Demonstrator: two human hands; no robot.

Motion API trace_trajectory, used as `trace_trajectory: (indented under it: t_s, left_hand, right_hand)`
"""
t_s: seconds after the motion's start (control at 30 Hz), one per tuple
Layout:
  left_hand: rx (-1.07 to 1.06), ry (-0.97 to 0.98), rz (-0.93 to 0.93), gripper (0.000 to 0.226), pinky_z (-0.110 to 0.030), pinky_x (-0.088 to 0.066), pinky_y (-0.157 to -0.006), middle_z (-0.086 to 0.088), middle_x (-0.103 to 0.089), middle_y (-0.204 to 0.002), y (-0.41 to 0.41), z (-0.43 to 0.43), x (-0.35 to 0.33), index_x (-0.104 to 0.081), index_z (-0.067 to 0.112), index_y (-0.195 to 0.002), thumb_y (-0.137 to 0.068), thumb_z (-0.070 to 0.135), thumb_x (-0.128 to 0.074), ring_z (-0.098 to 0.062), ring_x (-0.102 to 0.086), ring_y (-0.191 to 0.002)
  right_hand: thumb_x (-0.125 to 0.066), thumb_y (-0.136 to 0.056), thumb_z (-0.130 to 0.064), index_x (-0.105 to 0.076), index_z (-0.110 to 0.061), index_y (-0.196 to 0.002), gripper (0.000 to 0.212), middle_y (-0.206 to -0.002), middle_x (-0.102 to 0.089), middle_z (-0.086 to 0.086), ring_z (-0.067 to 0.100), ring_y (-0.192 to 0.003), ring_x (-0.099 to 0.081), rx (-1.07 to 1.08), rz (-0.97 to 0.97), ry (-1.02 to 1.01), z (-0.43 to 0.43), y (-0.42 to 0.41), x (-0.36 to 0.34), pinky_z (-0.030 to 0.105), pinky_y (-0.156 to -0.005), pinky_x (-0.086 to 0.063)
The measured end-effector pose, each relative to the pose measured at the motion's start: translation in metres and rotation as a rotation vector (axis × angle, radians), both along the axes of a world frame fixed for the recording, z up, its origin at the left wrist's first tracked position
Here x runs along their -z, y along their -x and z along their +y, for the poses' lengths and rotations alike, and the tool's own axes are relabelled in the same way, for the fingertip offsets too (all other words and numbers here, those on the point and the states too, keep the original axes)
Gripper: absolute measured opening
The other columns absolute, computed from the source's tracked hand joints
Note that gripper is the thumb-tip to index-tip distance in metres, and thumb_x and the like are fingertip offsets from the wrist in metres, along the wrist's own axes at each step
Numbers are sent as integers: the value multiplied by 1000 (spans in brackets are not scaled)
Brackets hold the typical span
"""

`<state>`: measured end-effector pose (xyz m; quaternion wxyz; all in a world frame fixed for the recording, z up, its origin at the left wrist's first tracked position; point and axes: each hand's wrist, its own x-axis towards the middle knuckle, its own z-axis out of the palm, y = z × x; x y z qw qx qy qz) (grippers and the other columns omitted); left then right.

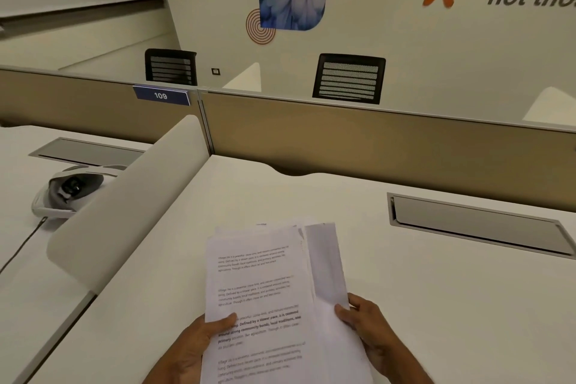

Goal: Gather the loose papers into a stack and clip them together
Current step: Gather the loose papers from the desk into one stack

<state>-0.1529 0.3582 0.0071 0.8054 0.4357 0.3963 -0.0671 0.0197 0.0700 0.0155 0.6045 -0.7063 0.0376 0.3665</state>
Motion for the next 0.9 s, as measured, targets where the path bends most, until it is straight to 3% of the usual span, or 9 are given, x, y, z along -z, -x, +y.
trace_trajectory:
  t_s: [0.2, 0.4, 0.57, 0.67, 0.77, 0.8, 0.9]
  left_hand:
    - [-25, -219, -43, 33, -49, -63, -86, -19, -80, -111, -8, -16, -16, -68, 14, -125, -92, 14, -71, -42, -76, -101]
    - [-10, -217, -33, 24, -54, -57, -97, -19, -80, -111, -14, -28, -17, -69, 14, -121, -98, 20, -64, -41, -76, -104]
    - [-44, -231, -35, 36, -62, -52, -104, -21, -77, -119, -19, -33, -10, -64, 7, -134, -98, 12, -65, -45, -72, -111]
    - [-7, -225, -81, 37, -55, -56, -100, -18, -77, -120, -19, -36, -13, -63, 7, -134, -98, 12, -63, -40, -74, -109]
    - [2, -195, -137, 34, -46, -60, -93, -13, -77, -123, -20, -38, -18, -63, 12, -134, -99, 13, -60, -35, -75, -111]
    - [5, -181, -146, 35, -44, -61, -91, -12, -77, -124, -20, -39, -20, -62, 14, -134, -99, 12, -60, -33, -75, -112]
    - [39, -147, -168, 40, -40, -63, -87, -10, -76, -125, -20, -39, -24, -62, 15, -134, -95, 5, -64, -32, -75, -111]
  right_hand:
    - [-67, -95, -5, -72, -4, -120, 26, -113, -78, 18, 41, -109, -73, -2, 78, -117, -13, 0, -5, 55, -100, -55]
    - [-69, -93, -6, -72, -1, -122, 29, -116, -77, 21, 43, -113, -70, -40, 106, -193, -15, -3, -9, 55, -104, -53]
    - [-69, -94, -11, -72, -2, -122, 29, -116, -77, 18, 39, -111, -72, -67, 103, -182, -13, -5, -12, 54, -103, -54]
    - [-65, -98, -30, -73, -6, -121, 34, -114, -79, 14, 38, -111, -72, -29, 94, -105, -10, -4, -10, 55, -105, -52]
    - [-59, -85, -72, -71, -18, -126, 69, -122, -77, 5, 30, -115, -71, -33, 121, 11, -6, -6, -10, 50, -111, -48]
    - [-58, -82, -76, -69, -20, -127, 73, -123, -76, 3, 27, -115, -71, -71, 130, 12, -5, -7, -11, 48, -112, -48]
    - [-65, -94, -49, -65, -15, -131, 51, -124, -76, 9, 30, -115, -72, -164, 211, -104, -1, -5, -18, 48, -109, -51]
